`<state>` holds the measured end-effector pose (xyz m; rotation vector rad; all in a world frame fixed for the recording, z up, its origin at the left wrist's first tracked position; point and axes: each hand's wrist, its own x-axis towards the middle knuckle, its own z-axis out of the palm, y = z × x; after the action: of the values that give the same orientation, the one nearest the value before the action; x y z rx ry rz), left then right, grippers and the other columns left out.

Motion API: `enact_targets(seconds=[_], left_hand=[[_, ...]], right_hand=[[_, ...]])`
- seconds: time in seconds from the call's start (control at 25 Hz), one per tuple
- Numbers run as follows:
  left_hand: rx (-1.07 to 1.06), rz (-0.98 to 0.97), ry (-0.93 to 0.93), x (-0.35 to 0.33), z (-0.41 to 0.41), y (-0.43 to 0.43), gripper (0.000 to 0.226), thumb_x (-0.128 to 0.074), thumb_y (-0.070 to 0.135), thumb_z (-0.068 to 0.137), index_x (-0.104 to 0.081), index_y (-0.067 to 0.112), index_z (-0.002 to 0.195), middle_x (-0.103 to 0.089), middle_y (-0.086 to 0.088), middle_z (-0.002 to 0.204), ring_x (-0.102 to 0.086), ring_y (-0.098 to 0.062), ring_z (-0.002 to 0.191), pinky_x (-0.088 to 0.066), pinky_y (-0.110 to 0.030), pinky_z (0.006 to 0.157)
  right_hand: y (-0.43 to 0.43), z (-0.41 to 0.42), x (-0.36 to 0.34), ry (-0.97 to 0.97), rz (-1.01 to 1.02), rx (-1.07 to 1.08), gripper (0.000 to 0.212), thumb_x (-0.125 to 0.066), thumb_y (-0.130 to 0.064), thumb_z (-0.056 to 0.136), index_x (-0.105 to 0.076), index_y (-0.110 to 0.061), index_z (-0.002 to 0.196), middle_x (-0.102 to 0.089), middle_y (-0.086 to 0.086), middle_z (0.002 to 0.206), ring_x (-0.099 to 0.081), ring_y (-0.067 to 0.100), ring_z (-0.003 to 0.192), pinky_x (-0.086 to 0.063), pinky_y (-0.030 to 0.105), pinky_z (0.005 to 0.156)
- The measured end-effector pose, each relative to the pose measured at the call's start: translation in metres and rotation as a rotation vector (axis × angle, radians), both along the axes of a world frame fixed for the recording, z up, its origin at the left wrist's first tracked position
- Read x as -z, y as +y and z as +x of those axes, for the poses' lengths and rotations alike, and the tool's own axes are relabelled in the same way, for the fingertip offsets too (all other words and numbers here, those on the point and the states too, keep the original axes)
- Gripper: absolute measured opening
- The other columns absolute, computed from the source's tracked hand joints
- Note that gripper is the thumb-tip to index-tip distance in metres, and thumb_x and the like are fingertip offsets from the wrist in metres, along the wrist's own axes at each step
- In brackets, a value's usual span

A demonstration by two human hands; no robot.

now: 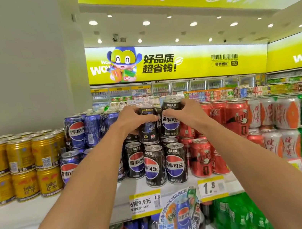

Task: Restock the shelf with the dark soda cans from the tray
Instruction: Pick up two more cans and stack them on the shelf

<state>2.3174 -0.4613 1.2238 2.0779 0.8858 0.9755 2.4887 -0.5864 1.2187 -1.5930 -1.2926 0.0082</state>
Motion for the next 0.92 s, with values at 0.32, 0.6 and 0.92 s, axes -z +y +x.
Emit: enact_targets(seconds=[0.32,0.6,0.92], left_hand=[[0.012,-0.052,0.01,0.011,0.007,0.035,0.057,-0.086,0.048,0.07,-0.064,0.01,0.107,-0.067,-0.007,0.096,-0.068,-0.02,0.091,-0.062,-0.04,0.075],[0.018,-0.055,0.013,0.011,0.009,0.039,0.091,-0.088,0.055,0.061,-0.057,0.003,0.129,-0.064,-0.009,0.117,-0.066,-0.021,0.099,-0.064,-0.035,0.069],[0.031,-0.02,0.007,0.015,0.016,0.04,0.066,-0.086,0.048,0.07,-0.065,0.001,0.11,-0.067,-0.01,0.093,-0.069,-0.024,0.091,-0.063,-0.037,0.076]], right_hand=[[0.034,0.001,0.01,-0.116,-0.048,0.004,0.067,-0.079,-0.038,0.082,-0.049,-0.014,0.137,-0.054,0.0,0.118,-0.054,0.018,0.105,-0.042,0.029,0.083],[0.038,0.002,0.011,-0.132,-0.059,0.02,0.067,-0.077,-0.036,0.084,-0.048,-0.012,0.139,-0.058,0.002,0.12,-0.057,0.02,0.104,-0.047,0.033,0.082],[0.029,-0.005,-0.003,-0.294,-0.124,0.115,0.064,-0.076,-0.035,0.084,-0.061,0.009,0.128,-0.064,0.026,0.128,-0.061,0.039,0.118,-0.051,0.052,0.098]])
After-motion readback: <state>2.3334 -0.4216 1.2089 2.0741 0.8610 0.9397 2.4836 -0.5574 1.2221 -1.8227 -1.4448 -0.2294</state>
